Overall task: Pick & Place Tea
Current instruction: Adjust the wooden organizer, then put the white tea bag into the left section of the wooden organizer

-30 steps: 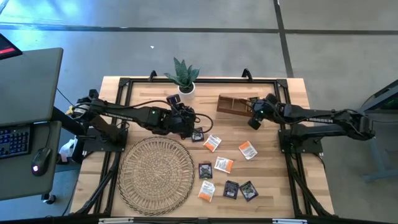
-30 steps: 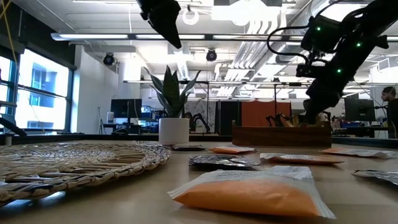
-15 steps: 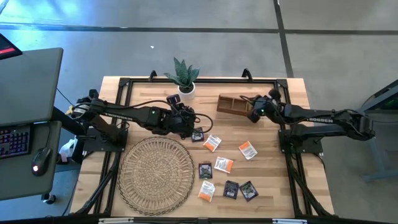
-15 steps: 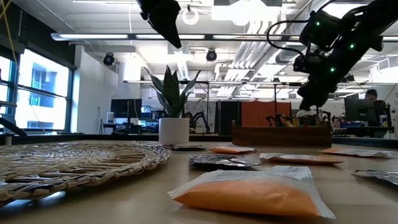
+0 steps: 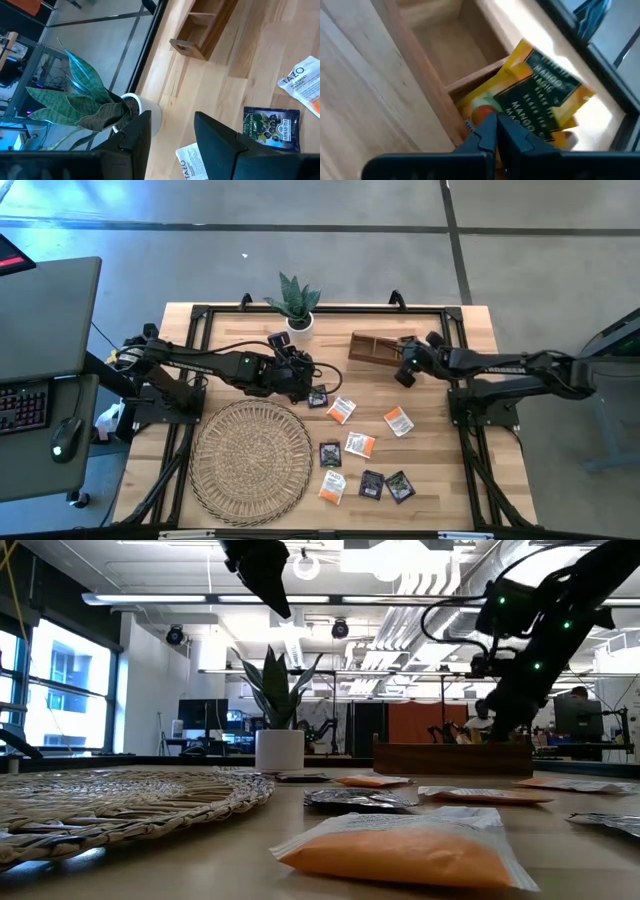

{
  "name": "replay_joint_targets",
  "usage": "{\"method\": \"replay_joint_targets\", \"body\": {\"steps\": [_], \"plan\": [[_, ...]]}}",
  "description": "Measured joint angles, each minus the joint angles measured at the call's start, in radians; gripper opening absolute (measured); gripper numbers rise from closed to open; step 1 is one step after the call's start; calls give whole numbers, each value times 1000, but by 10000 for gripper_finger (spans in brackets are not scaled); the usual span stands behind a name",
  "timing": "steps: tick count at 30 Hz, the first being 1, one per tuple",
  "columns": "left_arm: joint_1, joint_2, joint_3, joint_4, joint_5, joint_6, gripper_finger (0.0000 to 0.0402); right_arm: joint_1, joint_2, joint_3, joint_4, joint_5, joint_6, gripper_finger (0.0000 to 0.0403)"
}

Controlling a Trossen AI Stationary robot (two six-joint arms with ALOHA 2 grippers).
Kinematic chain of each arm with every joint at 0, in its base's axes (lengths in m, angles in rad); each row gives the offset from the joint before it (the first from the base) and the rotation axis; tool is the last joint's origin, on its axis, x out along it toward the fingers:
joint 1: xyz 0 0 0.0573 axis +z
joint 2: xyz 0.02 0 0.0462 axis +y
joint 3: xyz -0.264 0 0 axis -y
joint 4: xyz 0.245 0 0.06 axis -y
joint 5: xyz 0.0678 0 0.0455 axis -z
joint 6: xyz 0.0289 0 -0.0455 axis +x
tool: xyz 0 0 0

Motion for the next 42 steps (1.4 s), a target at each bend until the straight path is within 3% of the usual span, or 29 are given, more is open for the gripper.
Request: {"method": "replay_joint_targets", "body": {"steps": [6, 11, 26, 37, 42], "plan": [[0, 0, 0, 0, 0, 0, 147, -1, 91, 2, 9, 17, 16, 4], [0, 0, 0, -3, 0, 0, 147, 7, 120, 7, 22, -54, 45, 3], [-1, -28, 1, -40, 50, -13, 147, 148, -7, 39, -81, -300, 211, 2], [0, -267, -6, -52, 59, -27, 146, 519, -19, 275, -103, 4, 254, 1], [0, -399, -148, 88, 112, -28, 146, 717, 31, 337, -78, 134, 324, 1]]}}
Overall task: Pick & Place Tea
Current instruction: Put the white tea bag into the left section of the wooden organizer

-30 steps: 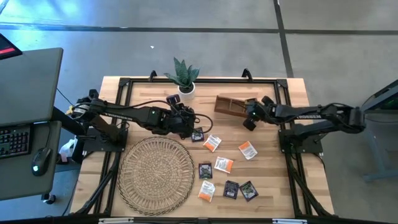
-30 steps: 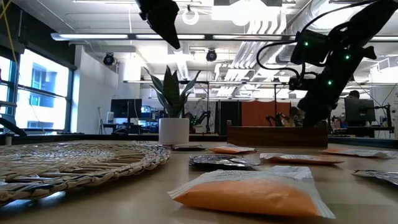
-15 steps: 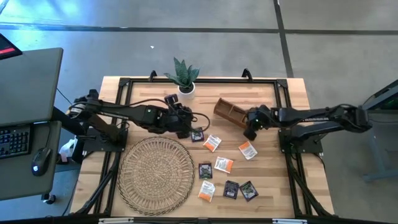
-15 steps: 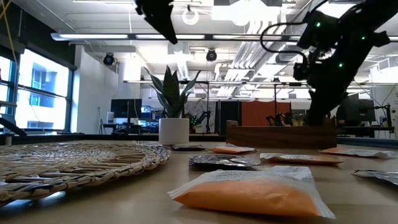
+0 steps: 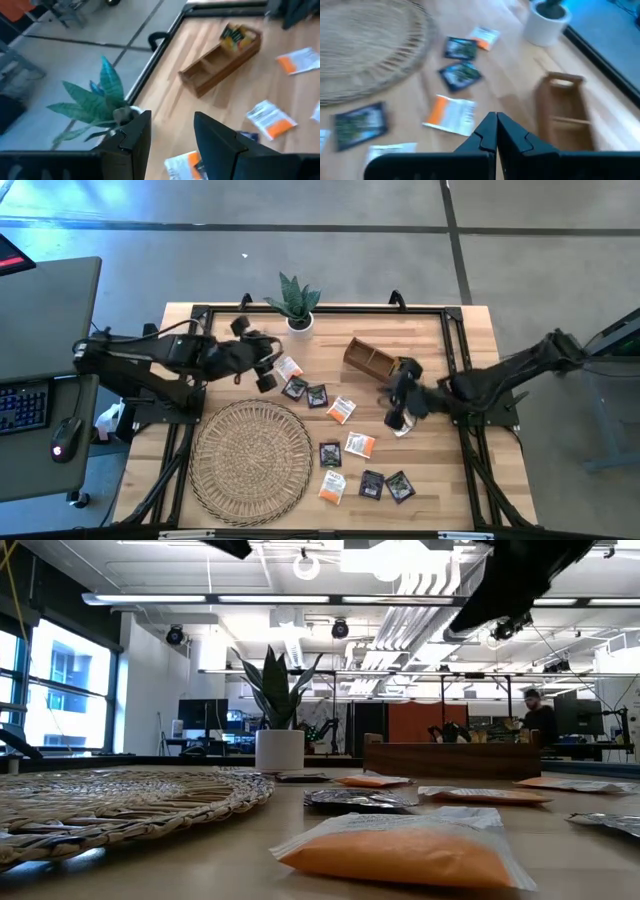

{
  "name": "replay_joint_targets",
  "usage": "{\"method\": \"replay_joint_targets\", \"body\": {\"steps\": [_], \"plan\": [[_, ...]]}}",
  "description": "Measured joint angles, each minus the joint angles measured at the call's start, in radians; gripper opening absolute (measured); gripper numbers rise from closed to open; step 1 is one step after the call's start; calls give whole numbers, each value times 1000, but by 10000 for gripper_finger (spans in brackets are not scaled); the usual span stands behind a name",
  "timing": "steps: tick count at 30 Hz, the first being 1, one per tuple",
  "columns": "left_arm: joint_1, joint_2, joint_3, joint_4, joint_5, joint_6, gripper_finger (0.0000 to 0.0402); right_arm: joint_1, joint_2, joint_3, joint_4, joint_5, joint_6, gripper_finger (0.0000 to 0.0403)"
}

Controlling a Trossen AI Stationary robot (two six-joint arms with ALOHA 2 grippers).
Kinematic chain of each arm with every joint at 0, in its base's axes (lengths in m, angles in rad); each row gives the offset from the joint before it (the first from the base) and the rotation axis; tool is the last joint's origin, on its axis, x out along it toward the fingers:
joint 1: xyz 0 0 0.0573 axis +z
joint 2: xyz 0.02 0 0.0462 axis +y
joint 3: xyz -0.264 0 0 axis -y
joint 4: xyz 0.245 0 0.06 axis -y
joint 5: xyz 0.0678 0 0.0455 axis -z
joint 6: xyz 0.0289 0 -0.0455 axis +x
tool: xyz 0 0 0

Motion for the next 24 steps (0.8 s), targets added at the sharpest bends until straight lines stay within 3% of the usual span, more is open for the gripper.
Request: {"method": "replay_joint_targets", "body": {"steps": [2, 5, 8, 15, 20, 24], "plan": [[10, -46, -96, 111, 68, 16, 146, 72, 47, 11, 25, 32, 40, 1], [49, -88, -235, 234, 250, 25, 146, 143, 141, 16, 59, 67, 115, 0], [95, -116, -357, 334, 375, -15, 146, 172, 234, 15, 89, 48, 166, 0], [215, -134, -554, 487, 426, -98, 147, 164, 424, 7, 213, 35, 210, 13], [252, -103, -609, 548, 509, -146, 147, 121, 498, 7, 348, -11, 119, 42], [248, -75, -614, 533, 445, -108, 147, 86, 512, 7, 411, -22, 94, 71]]}}
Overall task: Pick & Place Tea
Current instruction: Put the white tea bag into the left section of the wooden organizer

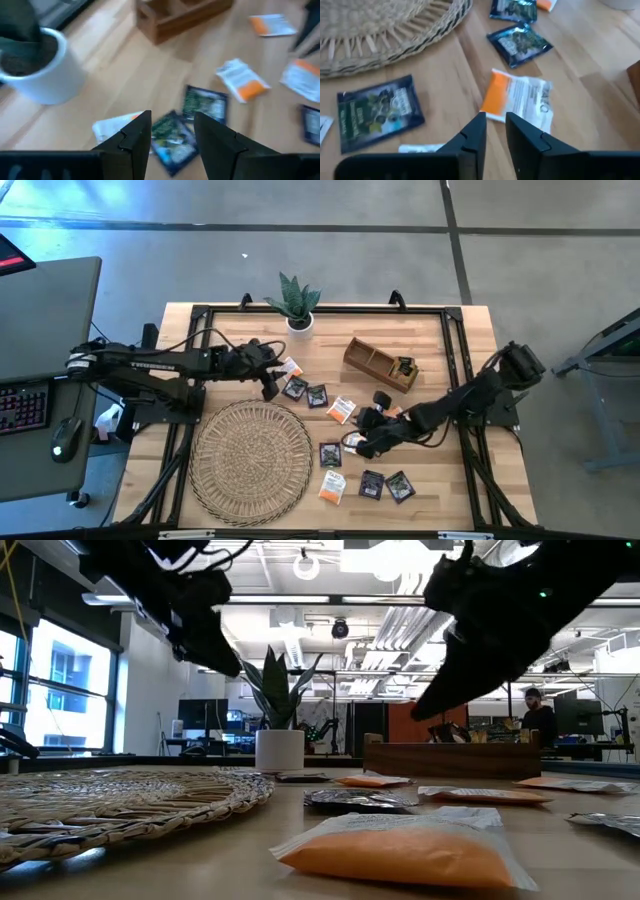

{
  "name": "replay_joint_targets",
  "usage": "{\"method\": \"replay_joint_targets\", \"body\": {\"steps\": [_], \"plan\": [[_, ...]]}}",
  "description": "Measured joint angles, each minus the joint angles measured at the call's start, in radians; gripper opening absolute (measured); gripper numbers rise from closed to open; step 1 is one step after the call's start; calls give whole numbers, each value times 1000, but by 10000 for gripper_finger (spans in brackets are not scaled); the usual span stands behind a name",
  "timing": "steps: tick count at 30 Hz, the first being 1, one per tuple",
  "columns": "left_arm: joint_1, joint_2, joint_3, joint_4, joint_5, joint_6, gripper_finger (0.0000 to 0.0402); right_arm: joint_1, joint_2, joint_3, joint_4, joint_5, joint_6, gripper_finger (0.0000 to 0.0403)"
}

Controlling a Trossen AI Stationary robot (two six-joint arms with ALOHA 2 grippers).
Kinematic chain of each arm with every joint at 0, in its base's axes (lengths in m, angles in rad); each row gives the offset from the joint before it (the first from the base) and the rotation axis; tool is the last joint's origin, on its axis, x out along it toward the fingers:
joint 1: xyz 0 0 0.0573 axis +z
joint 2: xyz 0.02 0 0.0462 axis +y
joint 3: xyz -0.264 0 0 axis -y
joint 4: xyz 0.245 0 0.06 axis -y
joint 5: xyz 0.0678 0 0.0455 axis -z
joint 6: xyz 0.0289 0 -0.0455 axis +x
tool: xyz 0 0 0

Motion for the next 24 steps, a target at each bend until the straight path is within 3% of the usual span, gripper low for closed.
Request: {"method": "replay_joint_targets", "body": {"steps": [6, 12, 16, 18, 24], "plan": [[2, 84, 0, -17, -114, -69, 147, -42, -2, 1, 54, -7, -9, 93], [20, 207, 0, 0, -88, -30, 147, -68, -3, 1, 69, -59, 0, 94], [102, 231, 0, 1, -140, 8, 147, -69, -3, 1, 70, -65, 0, 94], [180, 231, 1, 0, -99, 32, 147, -69, -3, 1, 69, -71, -1, 94], [418, 205, -1, 17, 205, 70, 147, -69, -4, 1, 67, -85, -19, 94]]}}
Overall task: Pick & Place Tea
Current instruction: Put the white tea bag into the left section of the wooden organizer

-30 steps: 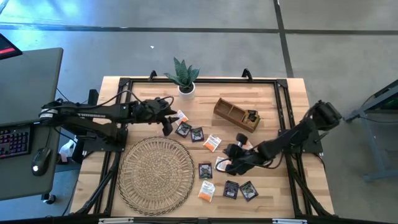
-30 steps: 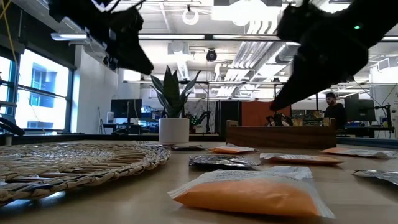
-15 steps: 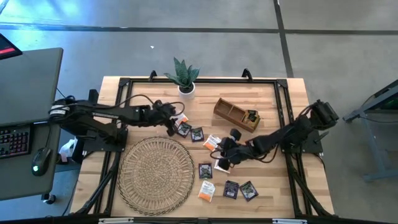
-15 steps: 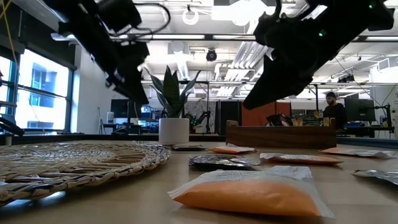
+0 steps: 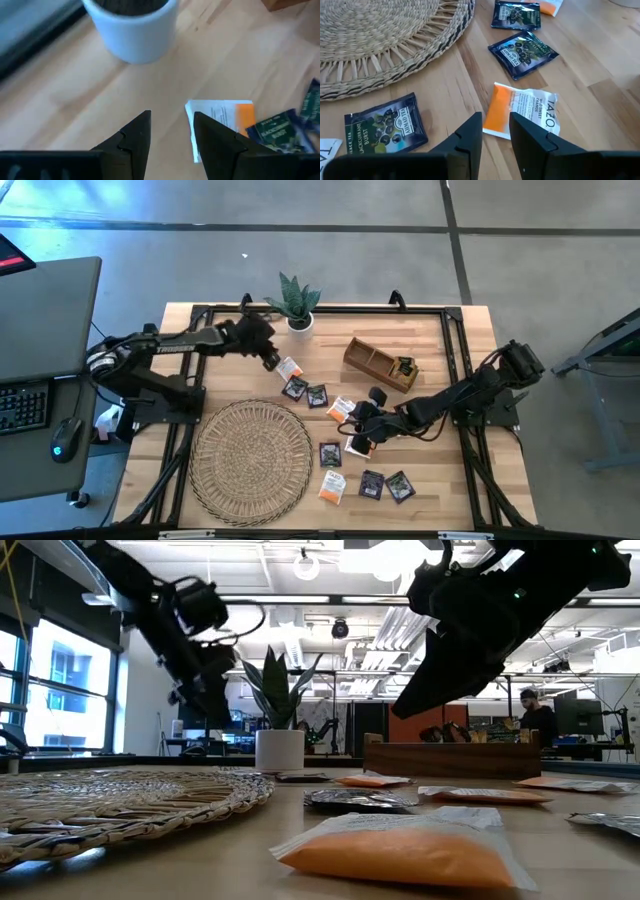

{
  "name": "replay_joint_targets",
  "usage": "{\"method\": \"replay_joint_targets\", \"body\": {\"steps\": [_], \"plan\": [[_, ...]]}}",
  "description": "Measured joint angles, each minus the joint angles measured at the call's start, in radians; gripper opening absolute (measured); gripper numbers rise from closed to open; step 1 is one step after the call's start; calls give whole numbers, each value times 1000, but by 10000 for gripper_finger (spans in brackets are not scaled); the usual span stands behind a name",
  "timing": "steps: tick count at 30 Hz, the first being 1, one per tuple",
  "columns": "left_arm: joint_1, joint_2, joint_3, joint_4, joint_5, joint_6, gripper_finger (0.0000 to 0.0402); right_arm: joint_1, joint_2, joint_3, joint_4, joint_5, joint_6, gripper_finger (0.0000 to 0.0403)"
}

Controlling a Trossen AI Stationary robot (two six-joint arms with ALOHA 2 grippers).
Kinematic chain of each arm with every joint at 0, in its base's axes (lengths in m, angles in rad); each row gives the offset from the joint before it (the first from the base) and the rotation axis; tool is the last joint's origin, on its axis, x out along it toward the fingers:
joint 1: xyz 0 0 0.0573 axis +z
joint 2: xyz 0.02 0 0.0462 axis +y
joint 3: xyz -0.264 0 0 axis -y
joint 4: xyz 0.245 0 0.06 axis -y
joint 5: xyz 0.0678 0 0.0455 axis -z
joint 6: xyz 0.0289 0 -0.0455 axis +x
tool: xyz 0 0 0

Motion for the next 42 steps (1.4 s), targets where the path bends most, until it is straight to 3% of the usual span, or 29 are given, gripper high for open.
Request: {"method": "replay_joint_targets", "body": {"steps": [2, 4, 8, 12, 17, 22, 25, 31, 35, 39, 42], "plan": [[34, 17, -18, 41, 120, -34, 147, 0, 0, 0, 0, 0, 1, 94], [32, 58, -35, 99, 169, -33, 147, 0, 0, 0, 0, 0, 1, 94], [19, 129, -47, 99, 73, -39, 147, 0, 0, 0, 0, 0, 1, 94], [-9, 188, -46, 113, 116, -51, 147, 0, 0, 0, 0, -1, 1, 94], [-49, 234, -43, 118, 1, -68, 147, 0, 0, 0, 0, -6, 0, 94], [-89, 245, -43, 129, -17, -67, 143, 0, 0, 0, 0, -8, 0, 94], [-105, 247, -37, 130, -49, -68, 112, 0, 0, 0, 0, -8, 1, 94], [-104, 250, -15, 121, -20, -115, 9, 0, 0, 0, 0, -7, 1, 94], [-104, 223, 24, 111, 34, -145, 15, 0, -7, 0, -4, -17, 0, 94], [-138, 204, 102, 93, 53, -135, 3, 1, -57, 0, -26, -138, 2, 94], [-192, 198, 183, 96, 41, -68, 3, 10, -111, 0, -92, -169, 6, 94]]}}
